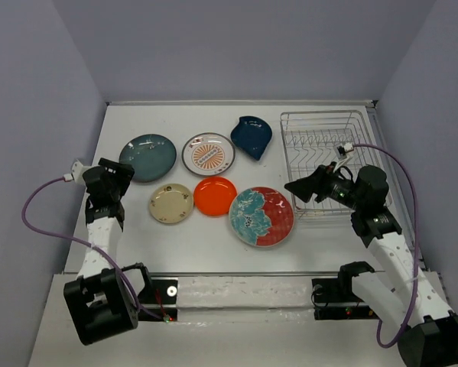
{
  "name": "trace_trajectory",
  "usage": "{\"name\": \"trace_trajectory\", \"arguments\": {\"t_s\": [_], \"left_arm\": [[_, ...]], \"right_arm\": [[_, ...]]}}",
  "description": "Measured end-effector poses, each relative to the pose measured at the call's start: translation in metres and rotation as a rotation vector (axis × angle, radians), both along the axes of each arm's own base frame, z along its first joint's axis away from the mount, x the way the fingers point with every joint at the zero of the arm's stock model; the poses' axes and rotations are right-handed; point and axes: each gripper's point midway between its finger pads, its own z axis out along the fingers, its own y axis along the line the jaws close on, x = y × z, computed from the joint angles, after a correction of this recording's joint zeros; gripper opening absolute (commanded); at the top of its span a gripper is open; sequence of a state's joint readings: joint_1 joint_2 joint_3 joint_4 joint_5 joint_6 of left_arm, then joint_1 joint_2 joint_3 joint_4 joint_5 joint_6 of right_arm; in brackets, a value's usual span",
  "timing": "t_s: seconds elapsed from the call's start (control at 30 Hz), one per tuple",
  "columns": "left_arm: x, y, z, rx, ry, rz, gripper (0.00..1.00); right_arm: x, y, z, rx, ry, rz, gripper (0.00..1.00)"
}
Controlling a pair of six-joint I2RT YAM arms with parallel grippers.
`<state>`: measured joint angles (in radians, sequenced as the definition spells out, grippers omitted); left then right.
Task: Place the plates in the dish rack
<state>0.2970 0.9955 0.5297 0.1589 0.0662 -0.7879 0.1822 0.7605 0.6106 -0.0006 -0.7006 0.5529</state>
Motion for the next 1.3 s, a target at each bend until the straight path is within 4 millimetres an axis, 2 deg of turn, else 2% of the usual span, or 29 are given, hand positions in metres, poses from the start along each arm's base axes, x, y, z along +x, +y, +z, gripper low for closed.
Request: {"name": "trace_trajectory", "arguments": {"t_s": [0.13, 0.3, 0.5, 0.63, 0.8, 0.93, 1.1, 1.17, 1.23, 1.3], "left_arm": [[0.008, 0.011, -0.013, -0.005, 0.023, 0.055, 0.72], [0.014, 0.018, -0.059, -0.038, 0.137, 0.085, 0.67], [0.022, 0.016, -0.095, -0.063, 0.216, 0.098, 0.69], [0.036, 0.013, -0.108, -0.072, 0.251, 0.083, 0.70], [0.060, 0.014, -0.110, -0.086, 0.215, 0.072, 0.69], [0.081, 0.016, -0.111, -0.104, 0.173, 0.070, 0.56], [0.089, 0.015, -0.115, -0.138, 0.145, 0.074, 0.35], [0.090, 0.015, -0.116, -0.146, 0.136, 0.073, 0.17], [0.090, 0.012, -0.116, -0.165, 0.120, 0.075, 0.06], [0.095, 0.011, -0.108, -0.186, 0.067, 0.073, 0.06]], "right_arm": [[-0.002, 0.002, -0.006, 0.005, 0.024, 0.015, 0.81], [-0.004, 0.009, -0.019, 0.015, 0.083, 0.054, 0.81], [0.000, 0.012, -0.027, 0.010, 0.112, 0.061, 0.81], [0.001, 0.013, -0.027, 0.010, 0.112, 0.065, 0.81], [-0.002, 0.018, -0.029, 0.011, 0.120, 0.086, 0.81], [-0.004, 0.020, -0.030, 0.011, 0.127, 0.099, 0.80], [-0.004, 0.022, -0.032, 0.009, 0.135, 0.103, 0.80], [-0.001, 0.022, -0.033, 0.007, 0.144, 0.104, 0.80], [0.002, 0.023, -0.031, 0.007, 0.149, 0.104, 0.80], [0.004, 0.024, -0.029, 0.007, 0.146, 0.104, 0.80]]}}
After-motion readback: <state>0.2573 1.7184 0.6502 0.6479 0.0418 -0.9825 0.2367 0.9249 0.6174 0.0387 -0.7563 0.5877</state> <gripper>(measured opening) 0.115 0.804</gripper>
